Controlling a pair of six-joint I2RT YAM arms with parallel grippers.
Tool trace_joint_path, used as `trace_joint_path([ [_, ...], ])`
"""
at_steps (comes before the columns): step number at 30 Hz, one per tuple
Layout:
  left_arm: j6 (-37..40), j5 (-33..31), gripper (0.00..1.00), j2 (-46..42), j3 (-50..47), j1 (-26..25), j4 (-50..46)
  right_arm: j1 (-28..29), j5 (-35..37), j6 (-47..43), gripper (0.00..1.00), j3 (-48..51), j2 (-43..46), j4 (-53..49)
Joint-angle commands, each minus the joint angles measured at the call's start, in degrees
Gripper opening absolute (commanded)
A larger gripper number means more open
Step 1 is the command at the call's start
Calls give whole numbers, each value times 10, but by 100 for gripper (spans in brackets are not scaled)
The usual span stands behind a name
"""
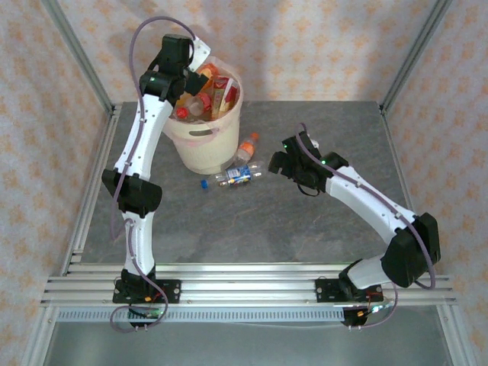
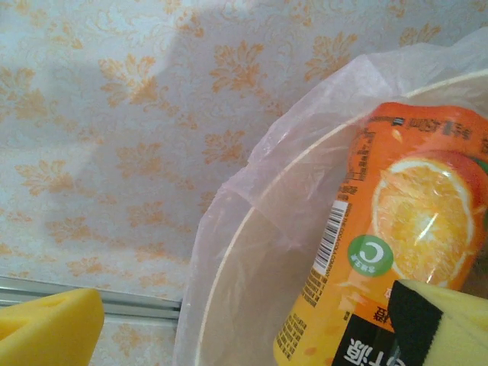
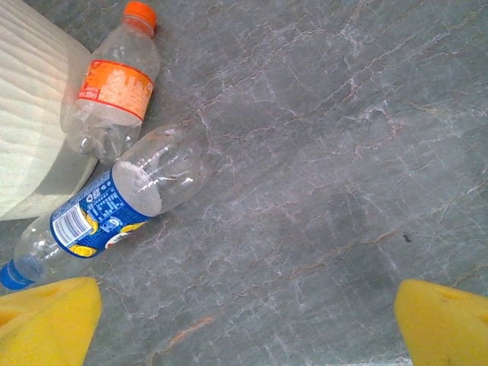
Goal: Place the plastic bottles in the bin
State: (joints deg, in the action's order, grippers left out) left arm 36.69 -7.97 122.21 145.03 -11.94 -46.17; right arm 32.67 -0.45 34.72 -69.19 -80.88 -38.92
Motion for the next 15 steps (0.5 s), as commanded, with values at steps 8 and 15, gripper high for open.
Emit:
trace_joint_path([
  [8,-53,9,76,-8,31,5,24,-2,12,3,99,4,16,2],
  [15,-57,4,76,18,37,5,5,-2,16,4,99,5,15,-4],
])
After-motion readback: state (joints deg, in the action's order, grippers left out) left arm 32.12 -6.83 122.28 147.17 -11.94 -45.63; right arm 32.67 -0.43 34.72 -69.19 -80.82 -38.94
